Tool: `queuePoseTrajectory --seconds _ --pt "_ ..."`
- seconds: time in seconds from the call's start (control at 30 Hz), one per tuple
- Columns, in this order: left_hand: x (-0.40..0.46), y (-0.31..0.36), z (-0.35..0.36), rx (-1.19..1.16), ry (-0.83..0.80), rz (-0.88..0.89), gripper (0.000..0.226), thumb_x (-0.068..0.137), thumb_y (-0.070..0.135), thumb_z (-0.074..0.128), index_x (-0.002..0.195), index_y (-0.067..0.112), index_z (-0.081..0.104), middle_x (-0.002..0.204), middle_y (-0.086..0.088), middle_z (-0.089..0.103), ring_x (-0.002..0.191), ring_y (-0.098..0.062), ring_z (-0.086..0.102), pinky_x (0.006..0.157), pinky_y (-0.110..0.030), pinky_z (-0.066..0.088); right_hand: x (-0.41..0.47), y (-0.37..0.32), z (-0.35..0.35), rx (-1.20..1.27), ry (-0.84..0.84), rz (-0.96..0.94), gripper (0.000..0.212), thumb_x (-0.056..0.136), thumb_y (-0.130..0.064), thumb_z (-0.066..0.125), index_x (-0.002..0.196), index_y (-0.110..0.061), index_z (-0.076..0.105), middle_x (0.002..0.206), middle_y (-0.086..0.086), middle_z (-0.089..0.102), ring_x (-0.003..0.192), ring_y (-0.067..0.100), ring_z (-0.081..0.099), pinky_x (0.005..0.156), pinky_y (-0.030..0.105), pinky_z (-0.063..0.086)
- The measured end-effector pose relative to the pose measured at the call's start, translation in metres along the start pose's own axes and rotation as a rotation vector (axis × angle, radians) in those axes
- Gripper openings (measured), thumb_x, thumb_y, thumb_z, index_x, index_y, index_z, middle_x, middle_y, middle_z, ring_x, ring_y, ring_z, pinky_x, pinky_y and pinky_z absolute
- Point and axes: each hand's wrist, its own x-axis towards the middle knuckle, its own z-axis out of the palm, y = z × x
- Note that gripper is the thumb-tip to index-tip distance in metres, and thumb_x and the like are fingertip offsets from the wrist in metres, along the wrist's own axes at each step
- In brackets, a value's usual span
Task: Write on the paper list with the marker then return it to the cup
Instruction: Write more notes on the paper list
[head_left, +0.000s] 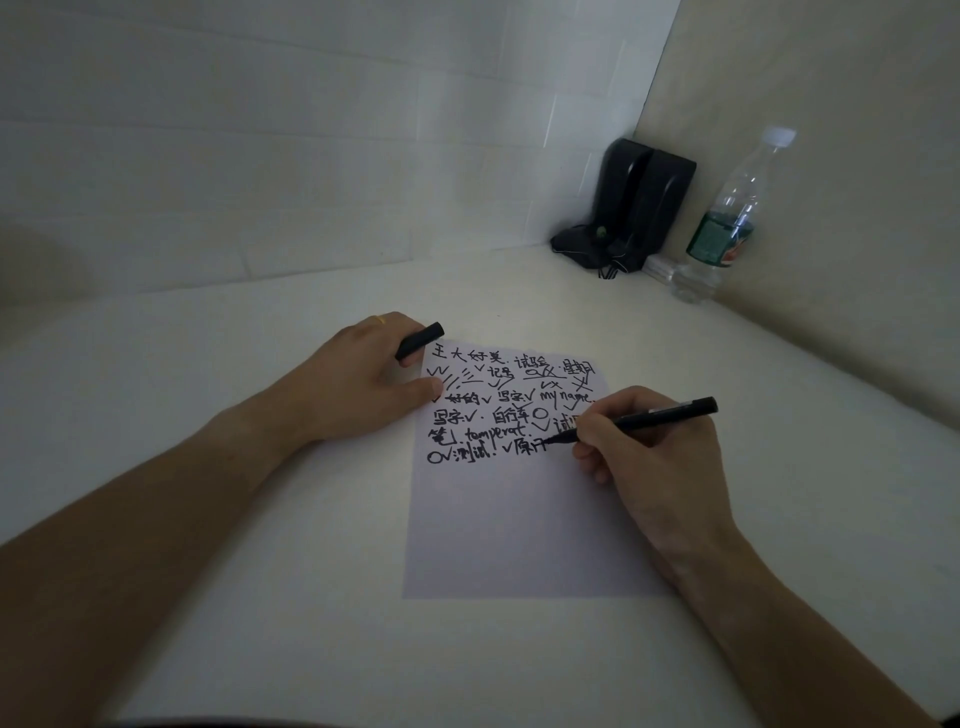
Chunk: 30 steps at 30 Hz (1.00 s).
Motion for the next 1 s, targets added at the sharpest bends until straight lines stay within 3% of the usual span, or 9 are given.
queuePoseTrajectory --seconds 0.13,0.53,0.67,1.0 --pt "-0.0005 0.0008 0.0001 0.000 0.003 0.004 0.039 0.092 0.039 0.068 0.121 0.015 0.060 0.112 0.002 0.063 0.103 -0.020 0.058 0.089 -0.034 0.045 -0.0007 -0.0011 0.0000 -0.005 -0.022 0.004 0.007 0.075 -0.013 0.073 0.070 -0.016 0.073 0.062 0.007 0.077 0.055 0.017 0.069 0.059 0.035 0.056" --pt "-0.0002 0.0002 -0.0001 0.006 0.000 0.007 0.037 0.092 0.039 0.068 0.118 0.015 0.060 0.110 0.001 0.063 0.102 -0.021 0.057 0.089 -0.035 0.046 -0.0019 -0.0022 0.0000 0.006 -0.034 0.005 0.011 0.075 -0.011 0.073 0.066 -0.017 0.071 0.058 0.004 0.074 0.051 0.012 0.066 0.055 0.027 0.049" --pt "-0.0001 -0.0004 0.0002 -0.011 0.002 0.005 0.037 0.092 0.040 0.068 0.118 0.016 0.060 0.109 0.002 0.062 0.101 -0.020 0.058 0.088 -0.035 0.046 -0.0017 -0.0009 0.0004 -0.011 0.009 0.016 0.005 0.070 -0.021 0.072 0.064 -0.020 0.072 0.058 0.003 0.075 0.054 0.015 0.068 0.058 0.032 0.052" --pt "0.0003 -0.0012 0.0010 0.000 0.003 -0.003 0.038 0.092 0.041 0.067 0.119 0.016 0.060 0.111 0.001 0.062 0.101 -0.021 0.058 0.088 -0.035 0.046 -0.0009 0.0012 0.0003 0.017 0.046 0.025 0.008 0.072 -0.018 0.073 0.065 -0.017 0.071 0.056 0.003 0.073 0.051 0.012 0.065 0.057 0.032 0.050"
